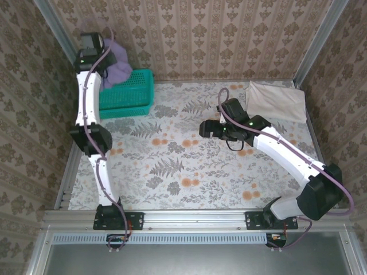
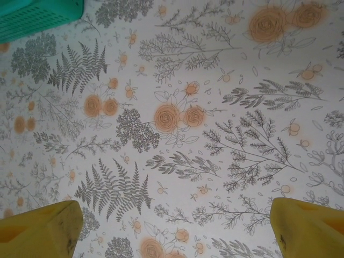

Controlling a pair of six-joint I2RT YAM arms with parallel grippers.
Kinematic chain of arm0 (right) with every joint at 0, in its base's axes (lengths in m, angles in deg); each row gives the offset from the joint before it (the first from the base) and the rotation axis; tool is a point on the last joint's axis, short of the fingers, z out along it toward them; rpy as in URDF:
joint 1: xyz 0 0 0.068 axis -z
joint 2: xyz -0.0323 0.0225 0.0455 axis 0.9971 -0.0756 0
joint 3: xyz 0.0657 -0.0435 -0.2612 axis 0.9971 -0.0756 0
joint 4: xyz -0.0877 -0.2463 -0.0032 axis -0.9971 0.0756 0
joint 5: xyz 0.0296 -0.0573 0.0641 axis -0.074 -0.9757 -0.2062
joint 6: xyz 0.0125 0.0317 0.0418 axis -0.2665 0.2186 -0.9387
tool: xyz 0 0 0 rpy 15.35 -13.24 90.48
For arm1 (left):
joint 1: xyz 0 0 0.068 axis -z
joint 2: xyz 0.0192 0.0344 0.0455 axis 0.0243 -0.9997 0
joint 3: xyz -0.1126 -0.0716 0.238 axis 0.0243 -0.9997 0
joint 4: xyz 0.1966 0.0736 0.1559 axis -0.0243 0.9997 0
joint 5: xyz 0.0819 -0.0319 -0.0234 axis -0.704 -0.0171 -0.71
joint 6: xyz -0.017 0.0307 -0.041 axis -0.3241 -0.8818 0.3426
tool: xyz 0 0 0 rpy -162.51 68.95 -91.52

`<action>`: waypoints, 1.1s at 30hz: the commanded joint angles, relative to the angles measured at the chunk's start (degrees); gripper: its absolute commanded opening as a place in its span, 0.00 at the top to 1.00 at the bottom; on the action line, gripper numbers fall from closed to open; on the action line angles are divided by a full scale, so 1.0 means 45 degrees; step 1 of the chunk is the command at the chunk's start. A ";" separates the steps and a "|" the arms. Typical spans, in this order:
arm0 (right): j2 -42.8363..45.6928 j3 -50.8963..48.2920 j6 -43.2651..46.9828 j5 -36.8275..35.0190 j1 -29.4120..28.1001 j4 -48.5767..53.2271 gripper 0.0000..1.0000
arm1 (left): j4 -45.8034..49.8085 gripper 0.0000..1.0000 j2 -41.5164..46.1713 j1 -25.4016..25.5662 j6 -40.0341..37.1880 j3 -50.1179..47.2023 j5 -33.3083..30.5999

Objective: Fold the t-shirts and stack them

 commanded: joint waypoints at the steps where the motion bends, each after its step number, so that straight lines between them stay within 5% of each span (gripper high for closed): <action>1: 0.1068 -0.0021 0.0163 -0.0905 -0.0038 -0.0343 0.08 | -0.0255 1.00 0.2131 0.1404 0.0330 -0.0442 0.1067; 11: 0.3068 -0.1124 0.0146 -0.2788 0.0893 -0.1059 0.07 | -0.0182 0.99 0.4526 0.5412 0.1641 -0.5578 0.3645; 15: 0.3190 -0.1634 -0.0538 -0.2795 0.1549 -0.0828 0.07 | 0.1033 0.64 0.3459 0.5526 0.2096 -0.6351 0.4188; 17: 0.3218 -0.2063 -0.0974 -0.2759 0.1666 -0.0678 0.07 | 0.2443 0.37 0.2345 0.5507 0.1642 -0.5575 0.3925; 20: 0.3305 -0.2806 -0.1420 -0.2492 0.1728 -0.0856 0.06 | 0.3784 0.21 0.1113 0.5531 0.0651 -0.4401 0.2806; 26: 0.3356 -0.3607 -0.1912 -0.1927 0.1747 -0.1060 0.06 | 0.5566 0.21 -0.1442 0.4991 -0.0595 -0.1608 0.0046; 33: 0.3531 -0.4039 -0.2220 -0.1282 0.1739 -0.1050 0.07 | 0.4925 0.21 -0.2610 0.4344 -0.2034 -0.1086 -0.0725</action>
